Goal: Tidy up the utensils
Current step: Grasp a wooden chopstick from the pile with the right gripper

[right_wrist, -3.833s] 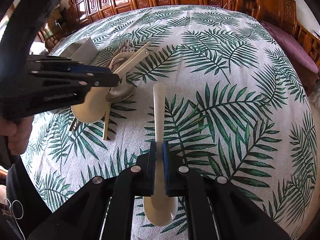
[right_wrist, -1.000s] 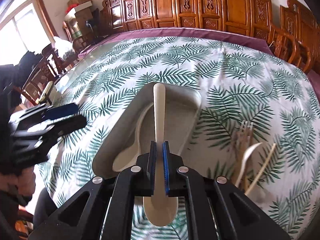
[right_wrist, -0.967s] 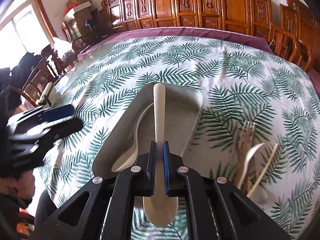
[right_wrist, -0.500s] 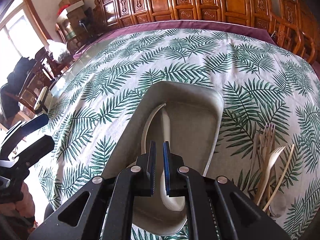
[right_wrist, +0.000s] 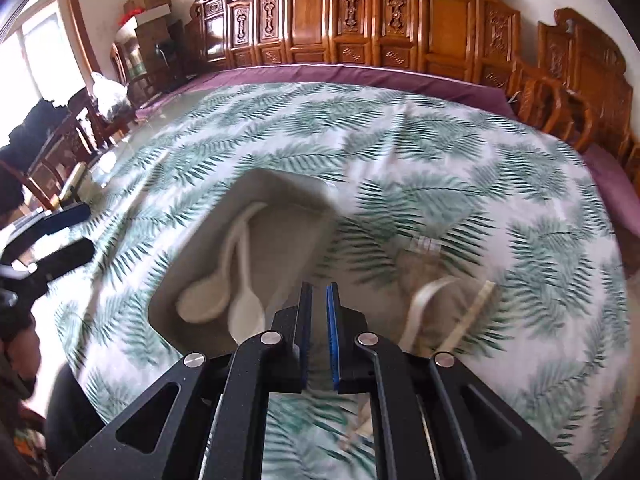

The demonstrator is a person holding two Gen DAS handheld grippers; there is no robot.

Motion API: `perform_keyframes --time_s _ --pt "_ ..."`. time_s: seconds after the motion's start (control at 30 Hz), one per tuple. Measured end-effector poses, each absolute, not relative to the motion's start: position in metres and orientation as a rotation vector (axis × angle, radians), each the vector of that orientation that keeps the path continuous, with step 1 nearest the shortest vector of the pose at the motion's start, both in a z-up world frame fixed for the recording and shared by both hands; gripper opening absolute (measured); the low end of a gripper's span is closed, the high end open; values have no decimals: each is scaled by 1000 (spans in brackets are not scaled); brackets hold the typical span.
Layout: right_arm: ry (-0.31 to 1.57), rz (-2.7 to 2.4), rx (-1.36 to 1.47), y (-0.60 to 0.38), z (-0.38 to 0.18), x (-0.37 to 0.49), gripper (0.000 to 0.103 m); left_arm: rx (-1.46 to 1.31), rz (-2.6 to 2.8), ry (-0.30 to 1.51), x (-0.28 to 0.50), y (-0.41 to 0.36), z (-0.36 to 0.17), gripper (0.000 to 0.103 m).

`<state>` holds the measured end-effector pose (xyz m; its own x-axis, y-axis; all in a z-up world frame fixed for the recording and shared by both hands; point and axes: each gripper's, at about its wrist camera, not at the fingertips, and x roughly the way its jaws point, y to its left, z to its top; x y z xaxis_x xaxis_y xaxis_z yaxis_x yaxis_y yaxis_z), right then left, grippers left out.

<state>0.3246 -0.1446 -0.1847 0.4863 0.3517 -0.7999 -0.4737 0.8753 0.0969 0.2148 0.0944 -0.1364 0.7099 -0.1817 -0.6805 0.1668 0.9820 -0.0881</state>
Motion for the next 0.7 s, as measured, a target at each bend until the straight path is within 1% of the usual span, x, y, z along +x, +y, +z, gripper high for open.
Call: perform_keyframes --time_s 0.03,0.2,0.43,0.47,0.53,0.7 --pt "938 494 -147 -152 -186 324 14 -20 -200 758 214 90 -136 74" --pt "974 429 -125 -196 -203 323 14 -1 -244 763 207 67 -137 74" --pt "1045 380 -65 -216 -238 332 15 14 -274 782 206 40 -143 74" --pt "1053 369 -60 -217 -243 334 25 11 -278 786 207 36 -145 74" --pt "1059 358 -48 -219 -250 340 36 14 -280 788 210 29 -146 74" --pt "1091 329 -23 -218 -263 359 36 1 -285 798 218 17 -152 74"
